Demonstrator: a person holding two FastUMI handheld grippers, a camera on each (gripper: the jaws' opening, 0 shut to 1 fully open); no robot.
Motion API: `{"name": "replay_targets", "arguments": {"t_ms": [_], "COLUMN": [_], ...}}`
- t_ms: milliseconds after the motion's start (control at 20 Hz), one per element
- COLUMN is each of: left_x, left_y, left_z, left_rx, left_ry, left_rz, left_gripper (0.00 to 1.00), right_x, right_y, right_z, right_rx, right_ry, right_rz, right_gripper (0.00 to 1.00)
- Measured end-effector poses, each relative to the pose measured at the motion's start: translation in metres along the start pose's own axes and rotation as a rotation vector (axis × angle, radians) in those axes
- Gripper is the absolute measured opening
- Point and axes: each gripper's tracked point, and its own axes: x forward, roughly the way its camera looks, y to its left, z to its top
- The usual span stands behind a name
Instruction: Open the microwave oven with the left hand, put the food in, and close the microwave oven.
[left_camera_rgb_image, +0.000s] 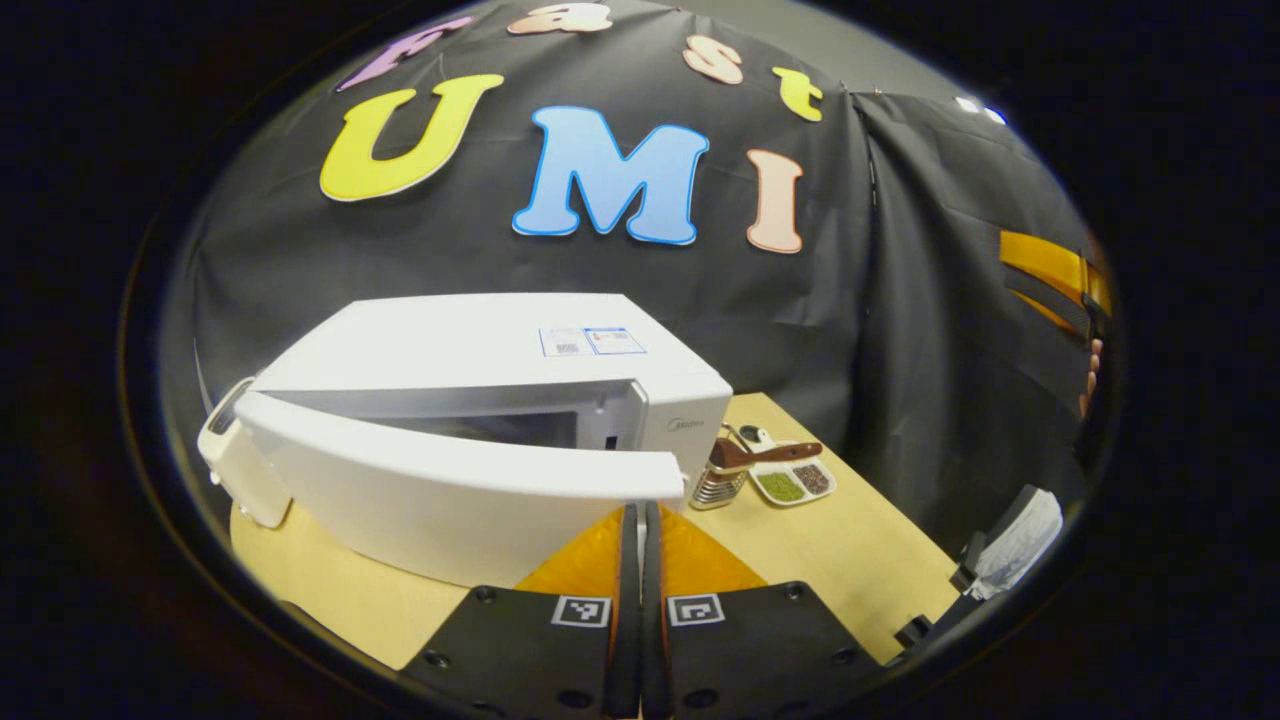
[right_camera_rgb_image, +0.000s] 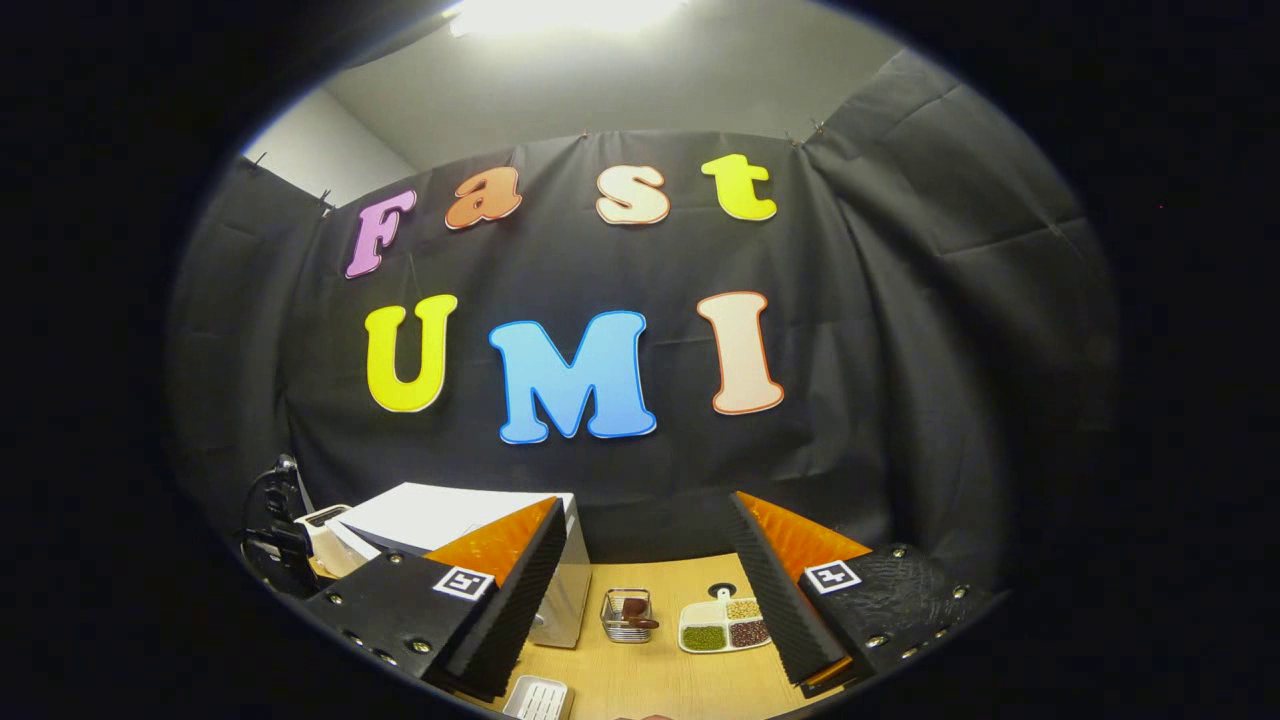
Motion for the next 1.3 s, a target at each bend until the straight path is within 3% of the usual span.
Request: {"name": "replay_targets", "arguments": {"t_ms": [900,1300], "left_x": [0.055,0.060], "left_y": [0.014,0.011], "left_z": [0.029,0.032], "left_rx": [-0.047,-0.002], "left_ry": [-0.009,-0.023], "left_rz": [0.099,0.119], "left_gripper": [0.07,0.07], "right_x": [0.024,0.041], "right_y": [-0.026,-0.034], "right_z": [-0.018,-0.024], "right_rx": [0.013,0.049], "right_ry": [0.045,0.054], "right_rz": [0.023,0.039], "right_gripper": [0.97,0.97]}}
